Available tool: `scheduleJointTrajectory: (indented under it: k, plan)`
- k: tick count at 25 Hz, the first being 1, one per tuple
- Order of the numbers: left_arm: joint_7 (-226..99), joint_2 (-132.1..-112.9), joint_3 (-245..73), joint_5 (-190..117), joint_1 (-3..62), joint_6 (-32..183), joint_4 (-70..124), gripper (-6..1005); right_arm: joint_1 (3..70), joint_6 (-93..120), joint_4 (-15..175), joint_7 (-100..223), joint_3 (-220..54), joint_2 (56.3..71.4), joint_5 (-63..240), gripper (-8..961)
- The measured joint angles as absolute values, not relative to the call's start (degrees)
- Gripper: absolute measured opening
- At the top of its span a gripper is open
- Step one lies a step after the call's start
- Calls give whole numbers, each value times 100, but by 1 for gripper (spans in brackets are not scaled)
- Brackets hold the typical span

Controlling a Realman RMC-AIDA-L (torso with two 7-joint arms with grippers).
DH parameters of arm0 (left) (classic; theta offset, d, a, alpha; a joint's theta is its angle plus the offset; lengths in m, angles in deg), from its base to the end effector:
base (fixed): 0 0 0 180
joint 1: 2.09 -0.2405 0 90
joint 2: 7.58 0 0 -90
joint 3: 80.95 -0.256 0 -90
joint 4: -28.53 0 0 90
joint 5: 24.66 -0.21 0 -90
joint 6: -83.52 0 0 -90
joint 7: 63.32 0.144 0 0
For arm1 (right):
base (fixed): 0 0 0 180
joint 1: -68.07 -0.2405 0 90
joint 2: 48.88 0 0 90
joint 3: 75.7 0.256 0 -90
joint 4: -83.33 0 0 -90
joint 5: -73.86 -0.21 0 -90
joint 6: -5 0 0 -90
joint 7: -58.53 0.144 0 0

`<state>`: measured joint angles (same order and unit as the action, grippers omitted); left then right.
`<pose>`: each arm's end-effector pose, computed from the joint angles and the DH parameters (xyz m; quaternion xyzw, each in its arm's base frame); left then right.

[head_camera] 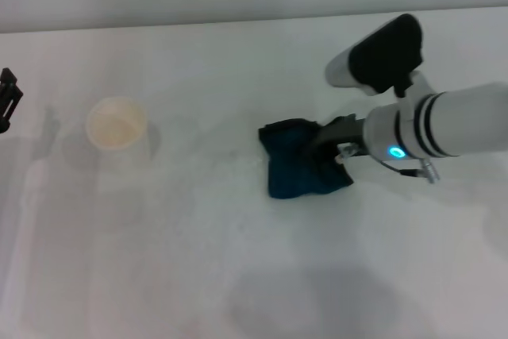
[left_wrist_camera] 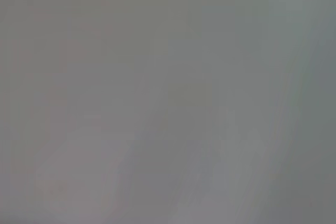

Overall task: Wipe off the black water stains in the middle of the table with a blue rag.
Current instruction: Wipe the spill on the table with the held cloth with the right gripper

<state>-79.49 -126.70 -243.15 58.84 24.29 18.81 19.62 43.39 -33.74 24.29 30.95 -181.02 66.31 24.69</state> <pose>-0.3398 0.3253 -0.0260 -0.6618 -0.3324 -0.3223 0.5897 0.2462 0.3545 -0.0789 -0.8851 0.3717 -0.0314 0.2784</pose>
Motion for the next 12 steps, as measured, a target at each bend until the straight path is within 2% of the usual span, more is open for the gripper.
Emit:
scheduleJointTrajectory:
  k: [4, 12]
  plan:
    - [-7949, -12666, -24310, 5889, 2474, 1860, 1966, 891, 4405, -3389, 2354, 3000, -18230, 6641, 2367, 71]
    - [-7949, -12676, -24310, 5893, 2498, 1856, 1921, 892, 4124, -3952, 2252, 2480, -19157, 6682, 1405, 66]
